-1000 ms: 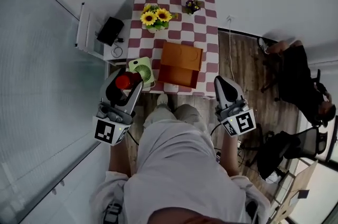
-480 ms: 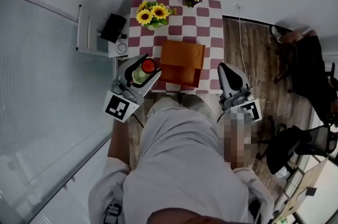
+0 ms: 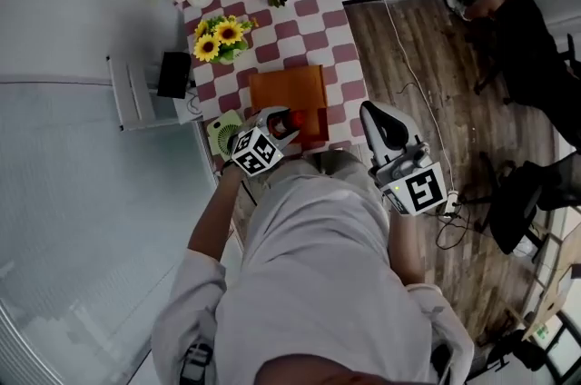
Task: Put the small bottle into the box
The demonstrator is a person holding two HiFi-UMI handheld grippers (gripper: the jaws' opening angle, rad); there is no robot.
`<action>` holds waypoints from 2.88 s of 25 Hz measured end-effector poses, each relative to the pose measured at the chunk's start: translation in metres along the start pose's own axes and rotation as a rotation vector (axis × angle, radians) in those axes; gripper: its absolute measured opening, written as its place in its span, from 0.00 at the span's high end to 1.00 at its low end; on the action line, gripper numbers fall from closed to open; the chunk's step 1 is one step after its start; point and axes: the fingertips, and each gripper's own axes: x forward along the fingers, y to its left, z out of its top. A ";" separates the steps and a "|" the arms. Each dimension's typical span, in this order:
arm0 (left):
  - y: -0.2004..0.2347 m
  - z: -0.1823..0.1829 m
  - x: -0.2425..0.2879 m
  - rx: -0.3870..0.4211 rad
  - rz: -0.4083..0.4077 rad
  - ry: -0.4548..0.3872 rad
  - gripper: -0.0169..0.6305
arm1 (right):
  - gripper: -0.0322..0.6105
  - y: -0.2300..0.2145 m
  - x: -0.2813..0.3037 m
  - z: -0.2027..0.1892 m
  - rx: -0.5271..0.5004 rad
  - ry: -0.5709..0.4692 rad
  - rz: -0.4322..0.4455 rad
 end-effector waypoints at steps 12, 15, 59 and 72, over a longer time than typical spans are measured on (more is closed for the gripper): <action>-0.040 -0.094 0.097 0.125 -0.173 0.365 0.64 | 0.95 -0.032 -0.088 -0.016 0.053 0.041 -0.269; -0.042 -0.105 0.113 0.166 -0.180 0.431 0.64 | 0.95 -0.031 -0.102 -0.021 0.063 0.056 -0.299; -0.049 -0.121 0.128 0.242 -0.162 0.634 0.60 | 0.95 -0.019 -0.111 -0.032 0.079 0.063 -0.343; -0.042 -0.070 0.070 0.122 -0.066 0.405 0.87 | 0.95 -0.004 -0.087 -0.028 0.055 0.066 -0.260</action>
